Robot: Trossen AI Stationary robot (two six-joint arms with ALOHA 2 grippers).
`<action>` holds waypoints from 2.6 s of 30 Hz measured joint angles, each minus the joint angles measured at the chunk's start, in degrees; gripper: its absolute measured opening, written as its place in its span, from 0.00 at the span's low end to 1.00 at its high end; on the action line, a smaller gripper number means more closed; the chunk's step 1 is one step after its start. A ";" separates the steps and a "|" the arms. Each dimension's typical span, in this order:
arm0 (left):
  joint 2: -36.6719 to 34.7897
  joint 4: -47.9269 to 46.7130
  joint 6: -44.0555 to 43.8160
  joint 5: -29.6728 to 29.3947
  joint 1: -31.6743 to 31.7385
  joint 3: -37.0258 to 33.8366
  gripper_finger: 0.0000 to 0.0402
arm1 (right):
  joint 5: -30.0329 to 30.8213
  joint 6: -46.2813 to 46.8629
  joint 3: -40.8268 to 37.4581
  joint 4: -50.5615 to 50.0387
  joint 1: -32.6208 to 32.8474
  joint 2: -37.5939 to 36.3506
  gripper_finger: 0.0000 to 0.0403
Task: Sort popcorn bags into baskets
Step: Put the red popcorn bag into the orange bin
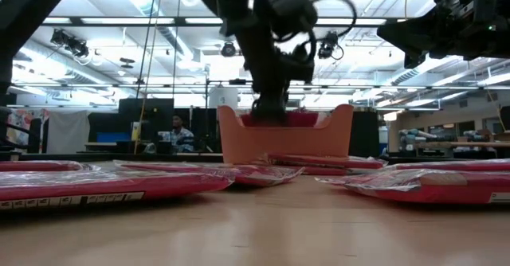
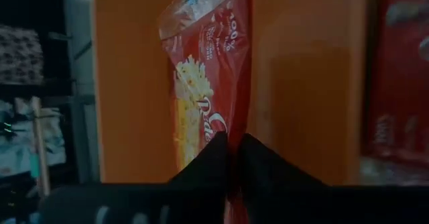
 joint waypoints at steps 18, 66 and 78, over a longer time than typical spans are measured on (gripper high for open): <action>-0.11 -1.51 -14.37 3.88 -13.09 1.81 0.44 | 0.07 -0.26 0.00 -0.02 0.00 0.02 0.07; 16.01 13.12 -13.02 -0.71 -14.23 6.79 0.09 | -0.02 -1.06 -0.02 0.36 0.00 0.02 0.07; 3.68 -1.98 -25.04 8.69 -14.75 6.67 0.02 | -0.04 -0.86 -0.02 0.22 0.00 0.00 0.07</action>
